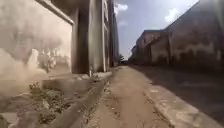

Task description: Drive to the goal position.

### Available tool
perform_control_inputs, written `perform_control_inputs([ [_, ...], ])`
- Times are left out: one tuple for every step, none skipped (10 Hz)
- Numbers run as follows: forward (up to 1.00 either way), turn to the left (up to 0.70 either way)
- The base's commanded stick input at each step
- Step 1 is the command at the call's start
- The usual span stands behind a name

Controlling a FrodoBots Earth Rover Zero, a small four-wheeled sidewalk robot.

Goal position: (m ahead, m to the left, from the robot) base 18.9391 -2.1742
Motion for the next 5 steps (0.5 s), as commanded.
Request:
perform_control_inputs([
  [0.0,-0.45],
  [0.0,-0.45],
  [0.0,-0.45],
  [0.0,-0.45],
  [0.0,-0.45],
])
